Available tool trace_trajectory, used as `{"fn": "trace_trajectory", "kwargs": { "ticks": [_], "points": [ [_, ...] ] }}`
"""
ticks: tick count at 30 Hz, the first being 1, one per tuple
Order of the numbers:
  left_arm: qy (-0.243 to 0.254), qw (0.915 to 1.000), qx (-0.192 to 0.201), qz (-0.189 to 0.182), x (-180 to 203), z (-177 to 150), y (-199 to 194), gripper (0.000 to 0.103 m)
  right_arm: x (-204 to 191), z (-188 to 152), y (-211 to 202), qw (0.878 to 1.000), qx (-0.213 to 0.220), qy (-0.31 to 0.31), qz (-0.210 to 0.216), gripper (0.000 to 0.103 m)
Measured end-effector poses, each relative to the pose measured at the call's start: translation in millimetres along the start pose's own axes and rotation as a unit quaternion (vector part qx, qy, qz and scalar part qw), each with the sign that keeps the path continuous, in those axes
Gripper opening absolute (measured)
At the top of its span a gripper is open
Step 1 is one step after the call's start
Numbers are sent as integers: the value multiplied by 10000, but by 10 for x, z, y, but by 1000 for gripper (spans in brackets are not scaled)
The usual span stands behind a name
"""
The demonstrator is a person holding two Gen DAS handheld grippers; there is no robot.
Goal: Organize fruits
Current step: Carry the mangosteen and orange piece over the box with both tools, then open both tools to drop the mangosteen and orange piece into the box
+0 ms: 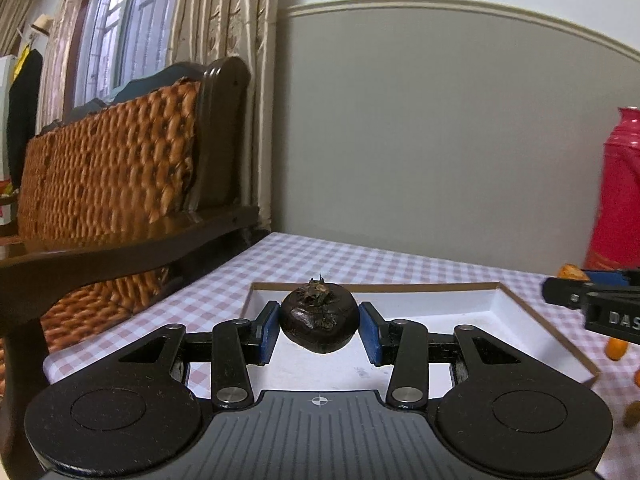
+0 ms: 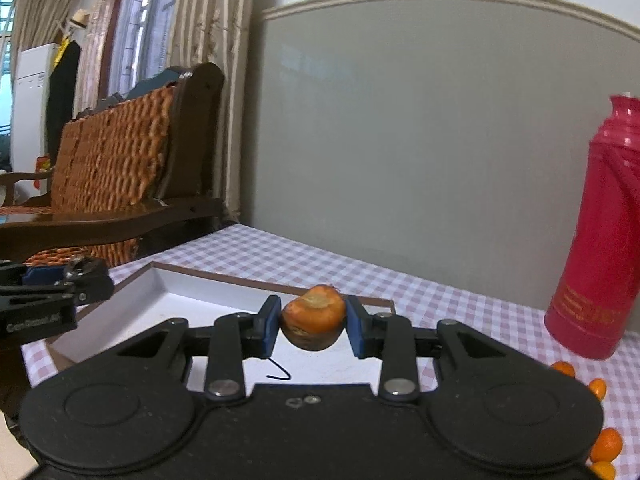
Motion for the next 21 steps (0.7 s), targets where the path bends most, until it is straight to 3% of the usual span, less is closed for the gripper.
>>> {"fn": "trace_trajectory", "kwargs": {
  "ticks": [19,20,21],
  "points": [
    [-269,9988,-321,270,-256,-62,485,43,185,-20,588,9989,-437,116,-85,26],
    [-273,9987,-343,275,-259,-76,499,59,190,-7,600,9991,-411,100,-69,28],
    [-293,9984,-320,355,-272,-81,496,80,199,7,607,9992,-373,74,-109,53]
  ]
}}
Point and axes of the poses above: each gripper's, at about its wrist camera, not at the fingertips, and y roughly the way its jaws point, x to its right, z to its top, the point moved 6 cm from there along y, roughly the way its jaws point, and after that the axes turned 1 degree about -z, right-handed, at the moved point
